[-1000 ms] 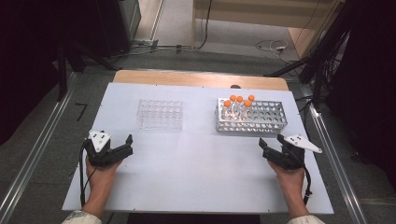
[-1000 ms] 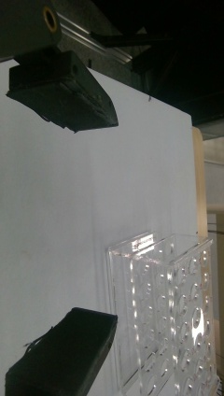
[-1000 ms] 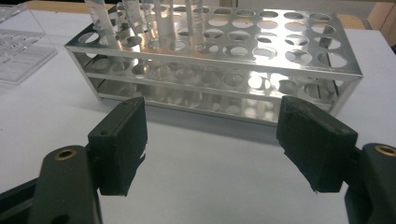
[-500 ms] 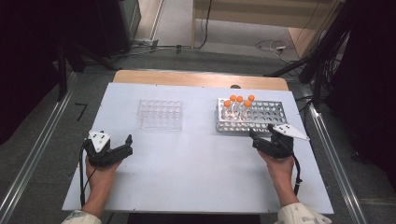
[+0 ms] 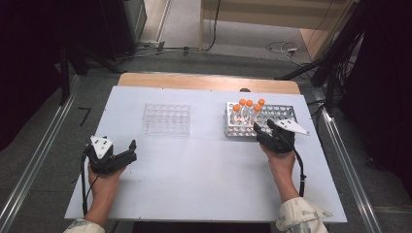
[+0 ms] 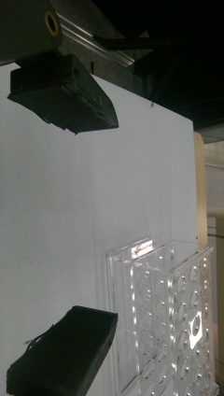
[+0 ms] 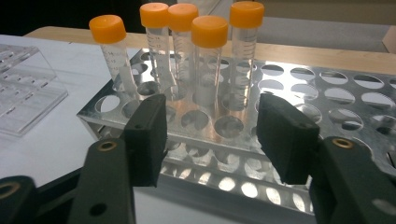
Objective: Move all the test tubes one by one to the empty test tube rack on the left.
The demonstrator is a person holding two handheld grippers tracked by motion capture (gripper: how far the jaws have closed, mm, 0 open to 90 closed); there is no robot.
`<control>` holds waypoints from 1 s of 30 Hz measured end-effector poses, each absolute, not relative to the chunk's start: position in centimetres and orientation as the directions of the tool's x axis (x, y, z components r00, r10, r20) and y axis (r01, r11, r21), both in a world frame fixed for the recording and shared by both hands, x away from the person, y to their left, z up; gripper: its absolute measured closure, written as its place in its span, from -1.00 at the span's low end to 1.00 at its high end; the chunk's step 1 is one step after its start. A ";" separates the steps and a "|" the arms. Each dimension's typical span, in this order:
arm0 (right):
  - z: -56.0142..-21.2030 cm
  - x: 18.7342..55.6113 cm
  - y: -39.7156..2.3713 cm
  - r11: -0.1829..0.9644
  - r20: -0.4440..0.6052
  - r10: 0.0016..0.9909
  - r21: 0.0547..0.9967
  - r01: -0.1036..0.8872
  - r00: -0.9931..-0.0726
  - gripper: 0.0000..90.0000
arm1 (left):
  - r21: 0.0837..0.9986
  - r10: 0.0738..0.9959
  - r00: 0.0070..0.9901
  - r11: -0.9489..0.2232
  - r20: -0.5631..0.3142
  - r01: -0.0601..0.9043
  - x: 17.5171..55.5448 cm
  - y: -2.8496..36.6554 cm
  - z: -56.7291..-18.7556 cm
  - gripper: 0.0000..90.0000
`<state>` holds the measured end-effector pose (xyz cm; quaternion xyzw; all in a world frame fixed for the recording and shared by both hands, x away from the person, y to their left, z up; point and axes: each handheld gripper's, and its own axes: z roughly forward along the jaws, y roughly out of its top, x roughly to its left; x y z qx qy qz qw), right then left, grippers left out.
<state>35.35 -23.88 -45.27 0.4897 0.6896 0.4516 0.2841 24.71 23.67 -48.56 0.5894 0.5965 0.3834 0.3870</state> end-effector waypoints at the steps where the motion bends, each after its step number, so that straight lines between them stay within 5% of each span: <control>1: -45.3 35.6 -23.7 0.117 0.047 0.931 0.901 0.418 -0.362 0.01 | 0.914 1.000 -0.005 0.012 -0.010 0.407 24.7 23.7 -48.6 -0.82; 30: -46.2 39.2 -21.2 0.110 0.039 0.943 0.901 0.421 -0.330 0.49 | 0.913 1.000 -0.015 0.020 -0.016 0.407 24.6 23.9 -48.6 -0.82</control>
